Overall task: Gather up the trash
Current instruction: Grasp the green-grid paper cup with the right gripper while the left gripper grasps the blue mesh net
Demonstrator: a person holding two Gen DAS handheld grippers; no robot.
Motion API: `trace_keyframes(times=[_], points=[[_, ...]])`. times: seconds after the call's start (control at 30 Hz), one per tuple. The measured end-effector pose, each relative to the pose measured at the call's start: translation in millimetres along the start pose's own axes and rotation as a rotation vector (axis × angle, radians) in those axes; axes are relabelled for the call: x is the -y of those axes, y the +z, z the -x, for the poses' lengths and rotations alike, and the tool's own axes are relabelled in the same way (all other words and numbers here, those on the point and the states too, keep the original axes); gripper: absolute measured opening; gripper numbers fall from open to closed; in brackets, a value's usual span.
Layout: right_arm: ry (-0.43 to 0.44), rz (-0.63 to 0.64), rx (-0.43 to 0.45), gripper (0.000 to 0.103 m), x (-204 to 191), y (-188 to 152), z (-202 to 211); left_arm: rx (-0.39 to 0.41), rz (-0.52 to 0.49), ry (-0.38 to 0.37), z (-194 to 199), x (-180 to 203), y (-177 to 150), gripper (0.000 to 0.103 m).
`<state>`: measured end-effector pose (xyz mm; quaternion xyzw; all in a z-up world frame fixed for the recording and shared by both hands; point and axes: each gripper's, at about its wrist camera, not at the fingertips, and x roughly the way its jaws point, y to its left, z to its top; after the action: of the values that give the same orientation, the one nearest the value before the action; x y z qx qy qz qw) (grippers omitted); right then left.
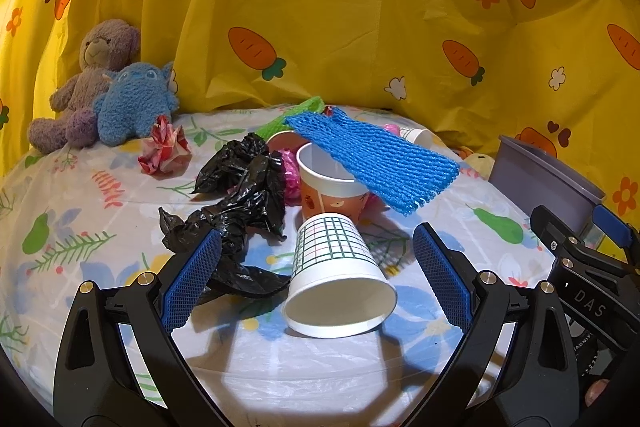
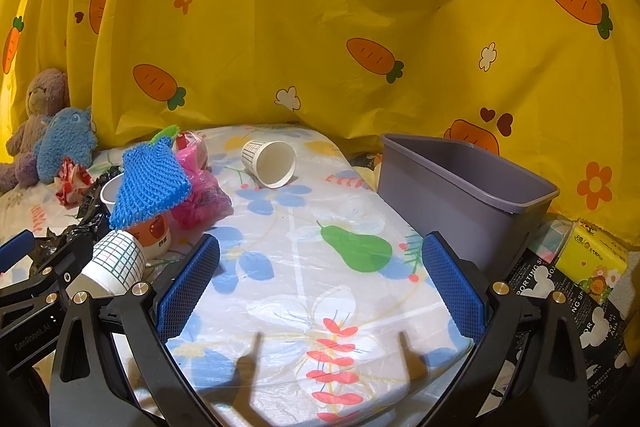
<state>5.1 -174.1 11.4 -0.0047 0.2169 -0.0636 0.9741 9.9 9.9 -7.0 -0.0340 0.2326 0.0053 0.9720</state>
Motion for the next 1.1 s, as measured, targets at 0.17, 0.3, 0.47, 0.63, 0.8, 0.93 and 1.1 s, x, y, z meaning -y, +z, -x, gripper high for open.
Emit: trace_keyframes(times=[0.17,0.3,0.47,0.63,0.8,0.93,1.1], points=[[0.010,0.000,-0.003,0.098,-1.7,-0.7,-1.2,-0.005,0.011,0.002,-1.8,-7.2,-1.9,0.095],[0.028,0.006,-0.004,0.098,-6.4,-1.5,-1.4,0.004,0.030,0.021,0.0,-19.2,-2.1,0.095],[0.095,0.032,-0.018,0.096,-23.9,-7.4,-2.2,0.034,0.063,0.094,7.8,-44.0,-2.0,0.095],[0.207,0.083,-0.061,0.091,-56.0,-21.6,-6.2,0.054,0.107,0.154,17.5,-74.2,-2.4,0.095],[0.290,0.122,-0.103,0.076,-86.8,-32.6,-13.6,0.056,0.124,0.176,21.5,-90.5,-5.4,0.095],[0.328,0.144,-0.130,0.062,-106.0,-36.7,-22.0,0.042,0.126,0.175,19.5,-94.4,-8.3,0.095],[0.355,0.142,-0.181,0.022,-114.4,-41.1,-34.5,0.036,0.113,0.167,17.1,-92.9,-9.4,0.095]])
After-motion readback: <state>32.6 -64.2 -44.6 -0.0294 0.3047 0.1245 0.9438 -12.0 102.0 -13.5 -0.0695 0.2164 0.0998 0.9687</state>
